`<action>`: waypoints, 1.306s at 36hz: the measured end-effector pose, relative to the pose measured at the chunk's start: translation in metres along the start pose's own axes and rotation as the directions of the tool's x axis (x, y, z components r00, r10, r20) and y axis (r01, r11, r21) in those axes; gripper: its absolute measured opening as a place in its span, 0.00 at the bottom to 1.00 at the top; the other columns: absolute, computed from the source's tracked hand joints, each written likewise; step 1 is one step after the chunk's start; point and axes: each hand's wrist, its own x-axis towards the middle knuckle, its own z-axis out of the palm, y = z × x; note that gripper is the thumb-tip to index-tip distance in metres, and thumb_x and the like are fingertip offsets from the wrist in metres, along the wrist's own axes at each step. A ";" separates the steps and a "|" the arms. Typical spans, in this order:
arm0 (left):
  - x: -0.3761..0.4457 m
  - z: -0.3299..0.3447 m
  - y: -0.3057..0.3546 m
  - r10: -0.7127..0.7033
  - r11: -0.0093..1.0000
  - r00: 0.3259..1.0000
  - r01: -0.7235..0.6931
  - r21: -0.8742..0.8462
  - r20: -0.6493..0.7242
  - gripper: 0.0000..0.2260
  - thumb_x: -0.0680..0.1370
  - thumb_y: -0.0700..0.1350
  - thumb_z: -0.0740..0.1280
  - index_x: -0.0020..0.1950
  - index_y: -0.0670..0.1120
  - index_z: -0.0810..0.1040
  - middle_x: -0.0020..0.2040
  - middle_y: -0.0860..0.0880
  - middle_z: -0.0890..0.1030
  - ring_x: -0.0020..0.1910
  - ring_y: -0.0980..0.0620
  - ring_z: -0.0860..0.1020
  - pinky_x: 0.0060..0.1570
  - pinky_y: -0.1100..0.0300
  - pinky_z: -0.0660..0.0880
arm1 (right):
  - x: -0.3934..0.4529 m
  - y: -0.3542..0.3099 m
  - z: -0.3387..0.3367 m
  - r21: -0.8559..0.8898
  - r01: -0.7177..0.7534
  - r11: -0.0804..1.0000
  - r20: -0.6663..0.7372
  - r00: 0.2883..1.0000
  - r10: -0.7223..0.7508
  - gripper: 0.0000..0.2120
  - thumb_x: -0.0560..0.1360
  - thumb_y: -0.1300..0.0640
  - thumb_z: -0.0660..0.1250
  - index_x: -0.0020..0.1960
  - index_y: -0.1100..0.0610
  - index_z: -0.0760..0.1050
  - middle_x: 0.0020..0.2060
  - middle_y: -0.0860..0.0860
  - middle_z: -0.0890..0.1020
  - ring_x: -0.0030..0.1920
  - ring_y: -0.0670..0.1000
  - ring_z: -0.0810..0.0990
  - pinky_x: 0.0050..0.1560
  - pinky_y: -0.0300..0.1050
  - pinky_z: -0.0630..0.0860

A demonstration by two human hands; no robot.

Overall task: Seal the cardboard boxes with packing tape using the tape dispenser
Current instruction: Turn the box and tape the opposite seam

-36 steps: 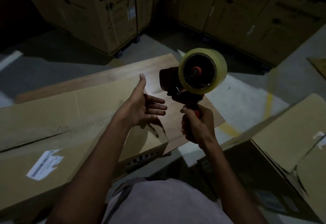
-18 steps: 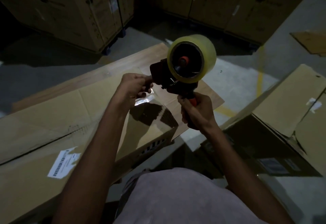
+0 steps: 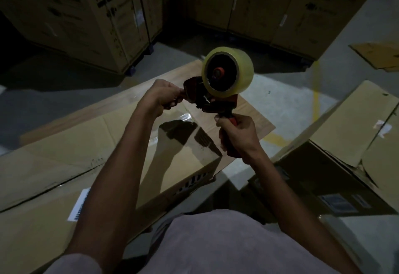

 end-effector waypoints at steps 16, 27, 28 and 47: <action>0.056 -0.027 -0.004 0.104 0.954 0.985 -0.060 0.295 -0.138 0.04 0.76 0.43 0.75 0.44 0.43 0.83 0.41 0.46 0.81 0.37 0.52 0.74 0.39 0.57 0.72 | 0.011 -0.005 0.016 -0.123 -0.045 0.991 -0.056 0.998 0.038 0.17 0.79 0.46 0.70 0.44 0.61 0.78 0.30 0.55 0.82 0.25 0.57 0.80 0.26 0.52 0.77; 0.076 -0.027 -0.024 0.287 0.890 0.945 -0.201 0.410 -0.159 0.08 0.76 0.50 0.75 0.47 0.45 0.86 0.41 0.48 0.85 0.43 0.51 0.84 0.50 0.45 0.82 | 0.018 0.000 0.024 -0.112 -0.121 0.986 -0.078 0.991 0.113 0.16 0.80 0.47 0.70 0.47 0.61 0.79 0.30 0.54 0.83 0.26 0.53 0.80 0.27 0.43 0.76; 0.076 -0.027 -0.026 0.313 0.868 0.935 -0.212 0.449 -0.164 0.09 0.76 0.52 0.75 0.47 0.46 0.86 0.40 0.49 0.85 0.42 0.51 0.84 0.51 0.44 0.82 | 0.019 -0.001 0.025 -0.102 -0.139 0.985 -0.078 0.988 0.132 0.16 0.80 0.47 0.70 0.47 0.61 0.79 0.30 0.54 0.82 0.26 0.53 0.80 0.27 0.44 0.76; 0.091 -0.029 -0.046 0.274 0.917 0.946 -0.202 0.345 -0.173 0.08 0.72 0.52 0.78 0.44 0.48 0.89 0.39 0.53 0.86 0.40 0.51 0.83 0.37 0.53 0.73 | 0.015 -0.003 0.052 -0.055 -0.231 0.971 -0.095 0.970 0.225 0.15 0.80 0.49 0.69 0.43 0.60 0.78 0.28 0.55 0.80 0.27 0.54 0.79 0.30 0.48 0.79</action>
